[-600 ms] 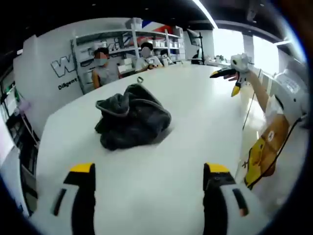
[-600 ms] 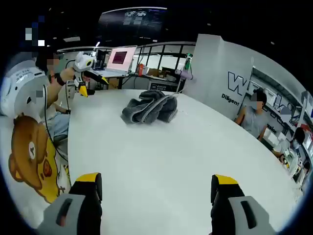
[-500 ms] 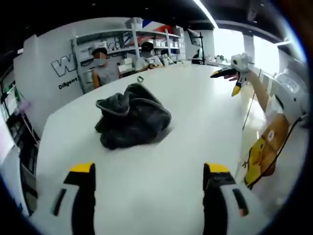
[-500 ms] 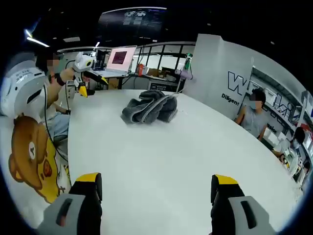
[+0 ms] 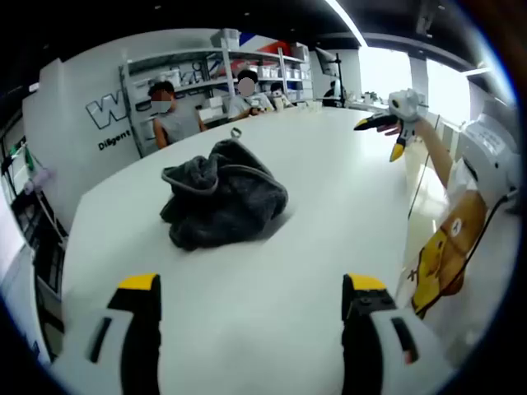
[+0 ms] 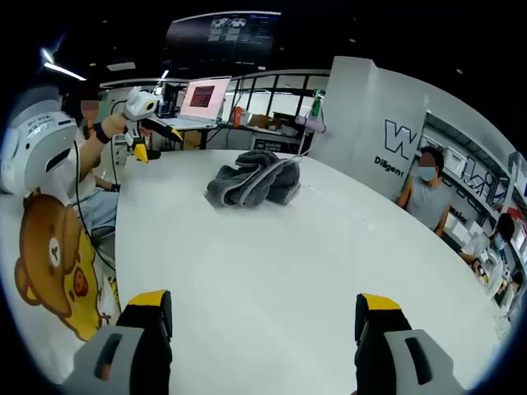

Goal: Fold the towel on the table until its edges align and the towel forms a compact rectangular stack.

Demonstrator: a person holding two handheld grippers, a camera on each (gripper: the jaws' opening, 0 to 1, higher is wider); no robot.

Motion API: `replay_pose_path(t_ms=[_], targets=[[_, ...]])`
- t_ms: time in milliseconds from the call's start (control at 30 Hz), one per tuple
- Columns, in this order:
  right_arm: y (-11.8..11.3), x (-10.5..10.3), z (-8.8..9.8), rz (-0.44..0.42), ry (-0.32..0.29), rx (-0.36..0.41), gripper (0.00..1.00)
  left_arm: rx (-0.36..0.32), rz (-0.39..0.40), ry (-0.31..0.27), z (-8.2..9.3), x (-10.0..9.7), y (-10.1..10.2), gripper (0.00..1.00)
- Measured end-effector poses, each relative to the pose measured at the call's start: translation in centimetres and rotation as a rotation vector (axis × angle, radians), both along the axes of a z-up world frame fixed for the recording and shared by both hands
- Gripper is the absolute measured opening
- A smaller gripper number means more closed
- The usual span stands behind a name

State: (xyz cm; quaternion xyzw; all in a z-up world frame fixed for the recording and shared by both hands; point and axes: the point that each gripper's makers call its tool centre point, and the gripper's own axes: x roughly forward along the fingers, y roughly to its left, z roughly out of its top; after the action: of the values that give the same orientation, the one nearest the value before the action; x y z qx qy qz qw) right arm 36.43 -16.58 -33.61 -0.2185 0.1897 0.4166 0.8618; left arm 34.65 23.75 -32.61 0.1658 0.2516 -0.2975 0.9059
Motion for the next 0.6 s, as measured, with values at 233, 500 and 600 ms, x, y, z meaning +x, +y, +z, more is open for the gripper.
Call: replay_pose_path(t_ms=[233,500,600], targets=[[-0.08,-0.06,-0.04,0.000,0.004,-0.002,0.96,0.001,-0.002,0.001,0.03,0.09,-0.08,0.96],[-0.03,-0.11,0.05,0.004,0.004,-0.004,0.96,0.000,-0.003,0.001,0.05,0.11,-0.07,0.95],[-0.03,-0.09,0.06,0.001,0.005,-0.002,0.96,0.000,-0.005,0.002,0.04,0.09,-0.05,0.95]])
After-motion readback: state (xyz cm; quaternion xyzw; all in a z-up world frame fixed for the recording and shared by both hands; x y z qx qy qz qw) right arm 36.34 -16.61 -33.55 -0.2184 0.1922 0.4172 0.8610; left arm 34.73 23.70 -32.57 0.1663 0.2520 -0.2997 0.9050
